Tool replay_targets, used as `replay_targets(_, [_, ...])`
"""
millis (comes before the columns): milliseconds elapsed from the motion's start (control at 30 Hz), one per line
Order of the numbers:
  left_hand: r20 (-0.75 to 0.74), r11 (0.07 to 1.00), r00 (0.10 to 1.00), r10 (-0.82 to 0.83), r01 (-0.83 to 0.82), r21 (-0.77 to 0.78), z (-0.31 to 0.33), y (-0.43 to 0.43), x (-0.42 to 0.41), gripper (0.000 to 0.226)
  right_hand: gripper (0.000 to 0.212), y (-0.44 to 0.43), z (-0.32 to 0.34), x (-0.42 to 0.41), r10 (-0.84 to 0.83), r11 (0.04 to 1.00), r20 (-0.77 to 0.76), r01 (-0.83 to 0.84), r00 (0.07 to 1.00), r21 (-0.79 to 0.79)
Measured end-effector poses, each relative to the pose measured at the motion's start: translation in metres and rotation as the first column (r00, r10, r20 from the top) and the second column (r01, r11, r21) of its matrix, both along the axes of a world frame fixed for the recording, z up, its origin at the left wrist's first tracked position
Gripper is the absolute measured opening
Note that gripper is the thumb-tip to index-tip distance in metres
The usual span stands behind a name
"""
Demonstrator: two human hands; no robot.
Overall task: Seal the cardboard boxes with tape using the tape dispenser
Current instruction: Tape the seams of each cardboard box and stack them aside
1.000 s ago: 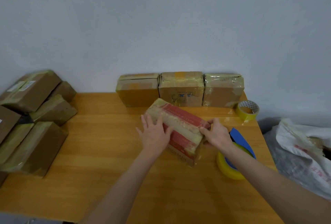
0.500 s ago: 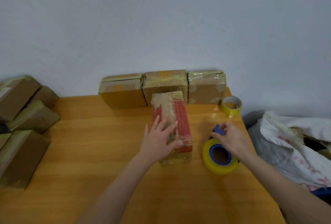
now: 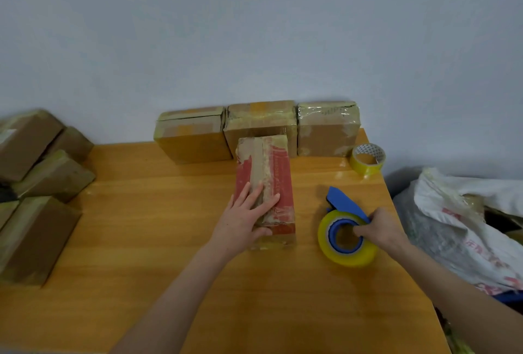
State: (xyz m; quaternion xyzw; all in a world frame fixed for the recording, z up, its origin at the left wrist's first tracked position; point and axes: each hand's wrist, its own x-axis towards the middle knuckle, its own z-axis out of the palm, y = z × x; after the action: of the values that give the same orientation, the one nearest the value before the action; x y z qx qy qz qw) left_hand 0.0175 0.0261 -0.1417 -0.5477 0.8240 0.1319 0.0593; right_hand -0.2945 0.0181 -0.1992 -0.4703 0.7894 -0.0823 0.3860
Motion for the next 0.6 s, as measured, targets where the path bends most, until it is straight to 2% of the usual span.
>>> replay_targets(67, [-0.022,1.000,1.000,0.002,-0.002,0.002,0.000,-0.001,0.002,0.081,0.043,-0.001,0.009,0.004,0.048,0.999,-0.006,-0.048,0.999,-0.012])
replay_targets(133, [-0.021,1.000,1.000,0.006,-0.005,0.011,0.001,-0.002,0.001,0.079,0.063,0.000,0.010,0.009,0.130,0.991,0.028,-0.130,0.991,0.022])
replay_targets(167, [-0.017,1.000,1.000,0.006,-0.006,0.011,0.001,-0.001,0.000,0.079,0.064,0.002,0.008,0.012,0.158,0.987,0.049,-0.160,0.986,0.020])
replay_targets(300, [-0.039,1.000,0.999,0.008,-0.008,0.003,0.002,0.001,0.000,0.078,0.058,0.010,0.017,0.020,-0.006,1.000,0.315,0.007,0.949,-0.001])
replay_targets(400, [-0.059,0.999,0.998,0.025,-0.024,0.021,0.004,0.003,0.002,0.079,0.073,0.017,0.031,0.020,-0.064,0.998,0.405,0.052,0.912,0.040])
replay_targets(433, [-0.119,0.998,0.991,0.064,-0.060,0.029,0.006,0.004,0.000,0.080,0.077,0.019,0.040,0.018,-0.040,0.999,0.411,0.037,0.911,0.017])
replay_targets(467, [-0.246,0.991,0.960,0.132,-0.128,0.033,0.010,0.005,-0.002,0.080,0.076,0.022,0.052,0.015,-0.006,1.000,0.413,0.017,0.911,-0.024])
replay_targets(500, [-0.414,0.971,0.879,0.235,-0.233,0.054,0.017,0.005,-0.006,0.077,0.072,0.022,0.066,0.012,0.045,0.997,0.423,-0.013,0.905,-0.077])
replay_targets(533, [-0.576,0.934,0.746,0.334,-0.344,0.096,0.026,0.004,-0.009,0.072,0.070,0.022,0.083,0.009,0.105,0.990,0.433,-0.053,0.895,-0.129])
replay_targets(567, [-0.677,0.886,0.598,0.430,-0.424,0.188,0.035,0.005,-0.013,0.067,0.072,0.023,0.098,0.006,0.171,0.979,0.444,-0.099,0.880,-0.180])
replay_targets(600, [-0.715,0.836,0.466,0.521,-0.450,0.315,0.045,0.004,-0.017,0.066,0.075,0.023,0.114,0.005,0.234,0.963,0.439,-0.145,0.867,-0.228])
